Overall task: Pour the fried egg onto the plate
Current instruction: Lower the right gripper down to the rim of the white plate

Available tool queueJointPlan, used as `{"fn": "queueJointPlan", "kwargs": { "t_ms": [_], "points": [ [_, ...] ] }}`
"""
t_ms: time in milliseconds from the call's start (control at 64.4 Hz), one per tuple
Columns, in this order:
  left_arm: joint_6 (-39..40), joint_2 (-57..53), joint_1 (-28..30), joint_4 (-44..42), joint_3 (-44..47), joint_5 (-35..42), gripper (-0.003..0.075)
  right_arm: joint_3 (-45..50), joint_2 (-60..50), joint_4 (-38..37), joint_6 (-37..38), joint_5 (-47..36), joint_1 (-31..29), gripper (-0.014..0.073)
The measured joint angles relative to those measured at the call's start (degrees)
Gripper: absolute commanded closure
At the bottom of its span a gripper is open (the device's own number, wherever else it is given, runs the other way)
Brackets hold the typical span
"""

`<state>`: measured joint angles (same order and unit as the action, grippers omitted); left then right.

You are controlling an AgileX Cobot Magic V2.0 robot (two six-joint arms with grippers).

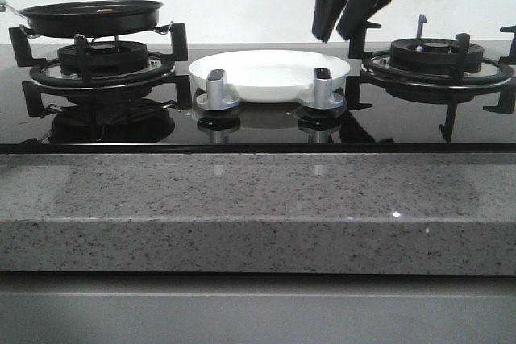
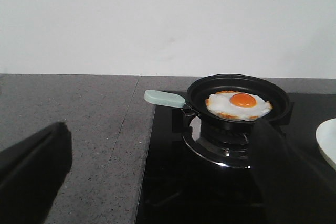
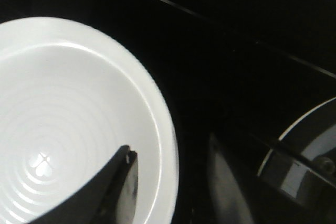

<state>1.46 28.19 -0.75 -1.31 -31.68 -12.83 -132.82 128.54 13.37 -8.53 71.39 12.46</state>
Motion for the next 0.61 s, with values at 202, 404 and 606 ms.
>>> {"fn": "queueJointPlan", "kwargs": {
  "t_ms": [202, 404, 606],
  "points": [
    [0.0, 0.0, 0.0, 0.0, 0.0, 0.0, 0.005, -0.4, 1.5, 0.0, 0.0, 0.0, 0.0, 0.0253],
    [0.0, 0.0, 0.0, 0.0, 0.0, 0.0, 0.005, -0.4, 3.4, 0.0, -0.1, 0.0, 0.0, 0.0253],
    [0.0, 0.0, 0.0, 0.0, 0.0, 0.0, 0.005, -0.5, 3.7, 0.0, -0.2, -0.2, 0.0, 0.0367]
  ]
}}
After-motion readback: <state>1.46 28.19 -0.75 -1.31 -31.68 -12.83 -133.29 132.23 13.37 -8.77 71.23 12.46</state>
